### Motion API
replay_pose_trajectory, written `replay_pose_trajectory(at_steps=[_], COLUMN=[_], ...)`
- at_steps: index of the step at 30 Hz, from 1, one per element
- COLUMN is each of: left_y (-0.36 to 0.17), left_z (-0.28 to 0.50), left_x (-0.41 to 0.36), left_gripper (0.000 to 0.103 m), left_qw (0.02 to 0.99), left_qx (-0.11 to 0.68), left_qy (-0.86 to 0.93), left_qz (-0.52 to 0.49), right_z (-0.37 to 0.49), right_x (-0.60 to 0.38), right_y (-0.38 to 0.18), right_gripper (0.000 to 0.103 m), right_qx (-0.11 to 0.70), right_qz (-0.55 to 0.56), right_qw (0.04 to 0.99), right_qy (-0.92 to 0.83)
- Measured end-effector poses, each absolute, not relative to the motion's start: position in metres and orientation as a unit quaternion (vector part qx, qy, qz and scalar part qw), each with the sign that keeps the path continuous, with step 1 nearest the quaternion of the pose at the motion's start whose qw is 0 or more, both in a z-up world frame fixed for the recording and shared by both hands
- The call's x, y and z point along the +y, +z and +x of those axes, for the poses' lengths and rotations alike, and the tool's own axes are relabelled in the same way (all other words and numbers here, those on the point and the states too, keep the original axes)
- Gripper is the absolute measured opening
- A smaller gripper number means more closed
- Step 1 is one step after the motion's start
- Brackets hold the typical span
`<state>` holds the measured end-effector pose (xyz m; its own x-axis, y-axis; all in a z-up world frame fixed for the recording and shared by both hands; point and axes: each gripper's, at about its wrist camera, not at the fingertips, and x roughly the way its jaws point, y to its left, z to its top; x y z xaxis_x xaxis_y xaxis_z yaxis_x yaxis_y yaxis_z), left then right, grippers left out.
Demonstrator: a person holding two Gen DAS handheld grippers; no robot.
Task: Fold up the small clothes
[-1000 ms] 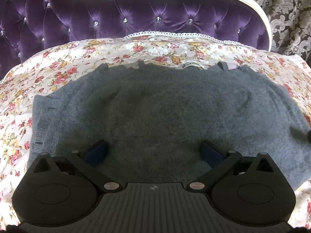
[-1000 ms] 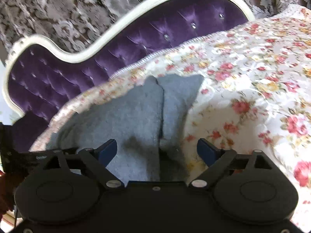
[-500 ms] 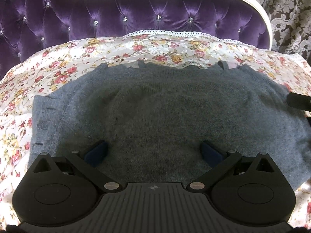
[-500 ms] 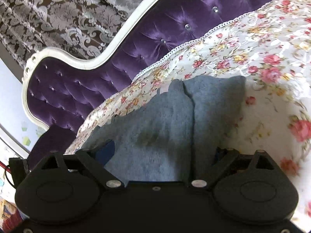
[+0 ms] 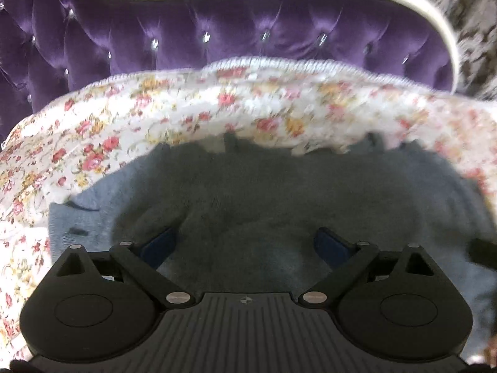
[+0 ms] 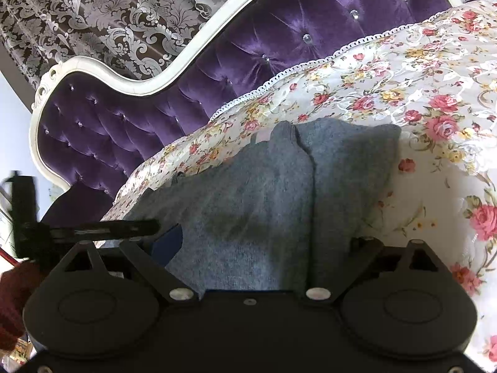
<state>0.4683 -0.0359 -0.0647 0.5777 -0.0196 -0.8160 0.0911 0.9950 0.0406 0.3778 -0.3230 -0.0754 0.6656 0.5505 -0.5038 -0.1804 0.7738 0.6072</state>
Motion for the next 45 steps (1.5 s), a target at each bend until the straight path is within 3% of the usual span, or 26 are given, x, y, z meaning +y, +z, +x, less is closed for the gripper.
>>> replay_pose_trajectory(at_steps=[5, 9, 16, 19, 22, 23, 37, 45], left_y=[-0.07, -0.054, -0.029, -0.029, -0.035, -0.039, -0.077, -0.083], left_z=[0.471, 0.463, 0.391, 0.354, 0.324, 0.313, 0.269, 0.251], left_x=[-0.037, -0.027, 0.013, 0.027, 0.033, 0.033, 0.01, 0.013], left_gripper=[0.103, 0.092, 0.093, 0.093, 0.093, 0.093, 0.098, 0.098], left_qw=[0.889, 0.892, 0.908, 0.911, 0.908, 0.909, 0.919, 0.925], left_qx=[0.454, 0.45, 0.416, 0.41, 0.417, 0.415, 0.391, 0.377], left_qy=[-0.024, -0.033, -0.053, -0.048, -0.027, -0.025, -0.043, -0.047], left_qz=[0.049, 0.032, -0.012, -0.019, -0.023, -0.022, 0.008, 0.005], right_z=[0.379, 0.381, 0.38, 0.376, 0.373, 0.372, 0.38, 0.41], right_x=[-0.324, -0.327, -0.331, -0.33, -0.328, -0.326, -0.218, -0.094], right_y=[-0.075, -0.074, -0.07, -0.067, -0.064, -0.063, 0.042, 0.036], right_gripper=[0.095, 0.094, 0.086, 0.072, 0.045, 0.029, 0.026, 0.025], right_qx=[0.353, 0.359, 0.383, 0.392, 0.403, 0.407, 0.399, 0.43], right_qz=[0.268, 0.279, 0.293, 0.282, 0.26, 0.25, 0.121, 0.091], right_qw=[0.872, 0.866, 0.855, 0.858, 0.865, 0.867, 0.892, 0.87], right_qy=[0.21, 0.209, 0.192, 0.175, 0.148, 0.139, 0.173, 0.225])
